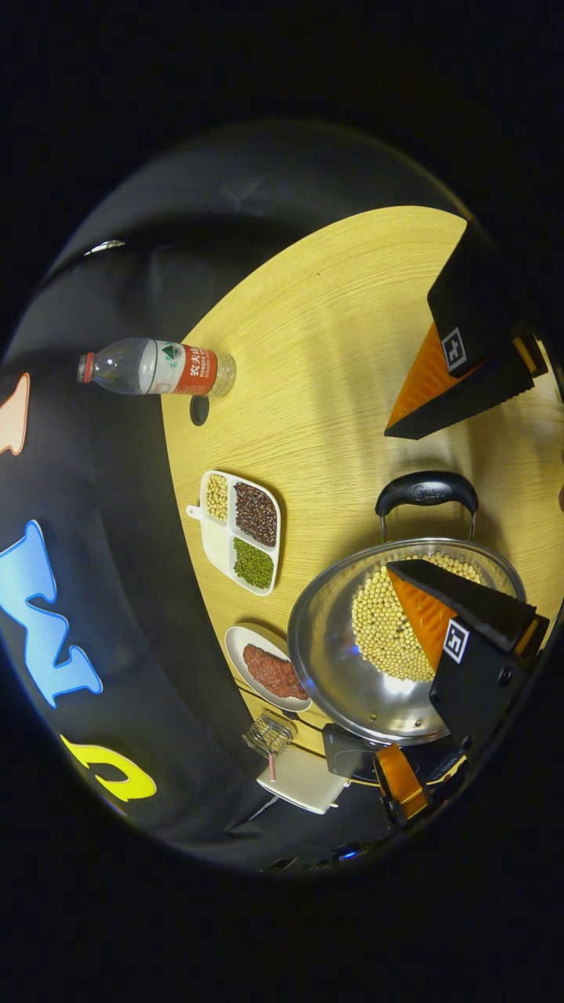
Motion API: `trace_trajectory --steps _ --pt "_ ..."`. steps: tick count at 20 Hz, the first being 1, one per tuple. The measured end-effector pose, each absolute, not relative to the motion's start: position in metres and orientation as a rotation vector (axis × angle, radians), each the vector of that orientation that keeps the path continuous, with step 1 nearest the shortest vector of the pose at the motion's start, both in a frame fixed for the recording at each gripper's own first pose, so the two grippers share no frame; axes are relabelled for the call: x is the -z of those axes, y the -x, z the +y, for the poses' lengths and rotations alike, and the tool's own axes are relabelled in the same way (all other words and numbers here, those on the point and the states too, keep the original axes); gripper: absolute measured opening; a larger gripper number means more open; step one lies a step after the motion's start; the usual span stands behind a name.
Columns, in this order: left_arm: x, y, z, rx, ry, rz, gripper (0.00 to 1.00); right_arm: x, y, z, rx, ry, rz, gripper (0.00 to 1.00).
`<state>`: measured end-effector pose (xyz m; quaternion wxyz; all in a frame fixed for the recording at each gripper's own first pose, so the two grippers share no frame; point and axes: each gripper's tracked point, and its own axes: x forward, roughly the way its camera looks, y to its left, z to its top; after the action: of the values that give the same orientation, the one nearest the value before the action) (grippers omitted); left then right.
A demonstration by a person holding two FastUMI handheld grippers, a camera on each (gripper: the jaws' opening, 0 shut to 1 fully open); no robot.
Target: First push the handle of the pot to place it horizontally, then grasp the pot with both hands and set it on the induction cooktop.
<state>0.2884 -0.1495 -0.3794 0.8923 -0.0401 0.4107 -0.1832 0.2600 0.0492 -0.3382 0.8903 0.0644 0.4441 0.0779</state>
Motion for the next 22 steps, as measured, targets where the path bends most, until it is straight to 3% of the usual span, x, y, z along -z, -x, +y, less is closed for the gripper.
trace_trajectory --steps 3,4,5,7,8,9,11,12,14,16,17,18,19,22 --pt "0.392 -0.294 -0.153 0.402 0.097 0.876 0.9 0.35 -0.26 0.057 -0.18 -0.132 0.939 0.98" --pt "0.398 -0.296 -0.156 0.408 0.102 0.885 0.9 0.353 -0.26 0.059 -0.185 -0.13 0.946 0.93" --pt "0.405 -0.3 -0.157 0.409 0.104 0.894 0.9 0.357 -0.26 0.063 -0.195 -0.131 0.95 0.98" --pt "0.417 -0.302 -0.16 0.415 0.11 0.92 0.9 0.364 -0.26 0.07 -0.203 -0.155 0.959 0.97" --pt "0.42 -0.302 -0.163 0.425 0.121 0.934 0.91 0.367 -0.26 0.073 -0.207 -0.174 0.964 0.89" --pt "0.423 -0.302 -0.166 0.435 0.136 0.941 0.9 0.369 -0.26 0.075 -0.209 -0.187 0.964 0.96" --pt "0.43 -0.307 -0.162 0.413 0.136 0.948 0.83 0.371 -0.26 0.077 -0.22 -0.187 0.957 0.8" --pt "0.432 -0.305 -0.162 0.42 0.156 0.956 0.73 0.372 -0.259 0.076 -0.222 -0.173 0.952 0.8" --pt "0.439 -0.302 -0.163 0.411 0.171 0.985 0.75 0.375 -0.261 0.072 -0.222 -0.134 0.937 0.75" --pt "0.447 -0.31 -0.162 0.396 0.162 0.98 0.63 0.379 -0.261 0.066 -0.212 -0.097 0.935 0.72" --pt "0.444 -0.306 -0.16 0.396 0.165 0.985 0.58 0.378 -0.26 0.068 -0.209 -0.098 0.936 0.59" --pt "0.444 -0.306 -0.161 0.394 0.157 0.991 0.53 0.379 -0.261 0.067 -0.205 -0.101 0.939 0.63" --pt "0.446 -0.304 -0.16 0.39 0.151 1.002 0.58 0.379 -0.261 0.067 -0.207 -0.104 0.941 0.62" --pt "0.444 -0.301 -0.157 0.381 0.143 1.016 0.57 0.378 -0.259 0.067 -0.198 -0.127 0.959 0.59"
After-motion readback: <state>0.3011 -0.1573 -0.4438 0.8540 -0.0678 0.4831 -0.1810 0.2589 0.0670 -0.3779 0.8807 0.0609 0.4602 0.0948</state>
